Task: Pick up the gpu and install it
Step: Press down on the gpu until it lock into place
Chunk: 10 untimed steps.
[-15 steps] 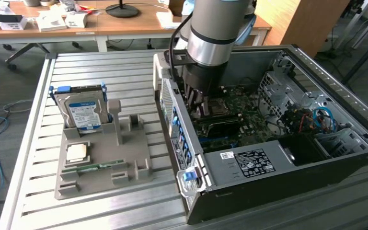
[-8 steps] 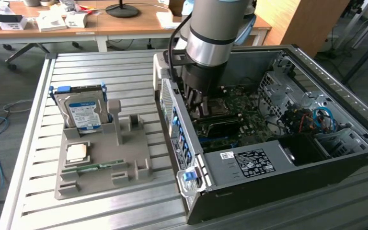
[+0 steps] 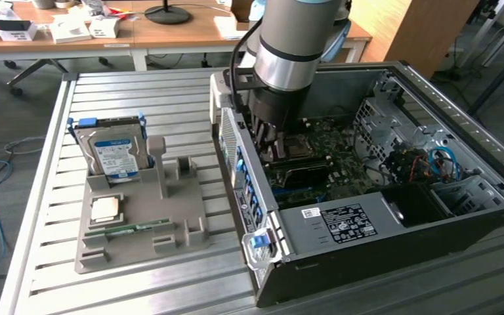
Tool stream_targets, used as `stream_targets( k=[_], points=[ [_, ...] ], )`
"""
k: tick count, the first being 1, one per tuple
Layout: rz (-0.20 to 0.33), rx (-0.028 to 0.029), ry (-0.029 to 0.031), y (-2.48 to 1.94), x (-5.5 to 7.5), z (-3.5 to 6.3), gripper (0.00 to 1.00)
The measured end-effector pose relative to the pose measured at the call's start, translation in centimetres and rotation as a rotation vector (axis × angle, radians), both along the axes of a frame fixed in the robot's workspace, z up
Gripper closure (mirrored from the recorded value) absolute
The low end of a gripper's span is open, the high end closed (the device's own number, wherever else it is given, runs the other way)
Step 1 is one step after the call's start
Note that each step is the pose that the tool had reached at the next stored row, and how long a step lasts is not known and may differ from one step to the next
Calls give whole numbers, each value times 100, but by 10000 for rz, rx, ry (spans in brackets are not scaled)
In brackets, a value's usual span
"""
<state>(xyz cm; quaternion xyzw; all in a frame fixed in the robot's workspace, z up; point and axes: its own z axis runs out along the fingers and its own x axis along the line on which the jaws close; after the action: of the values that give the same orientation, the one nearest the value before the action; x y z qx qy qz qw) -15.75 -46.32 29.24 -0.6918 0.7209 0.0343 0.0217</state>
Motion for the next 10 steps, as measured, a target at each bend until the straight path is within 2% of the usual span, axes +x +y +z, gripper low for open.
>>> stream_targets(
  k=[10],
  points=[
    [0, 1, 0, 0, 27, 0, 89]
  ],
)
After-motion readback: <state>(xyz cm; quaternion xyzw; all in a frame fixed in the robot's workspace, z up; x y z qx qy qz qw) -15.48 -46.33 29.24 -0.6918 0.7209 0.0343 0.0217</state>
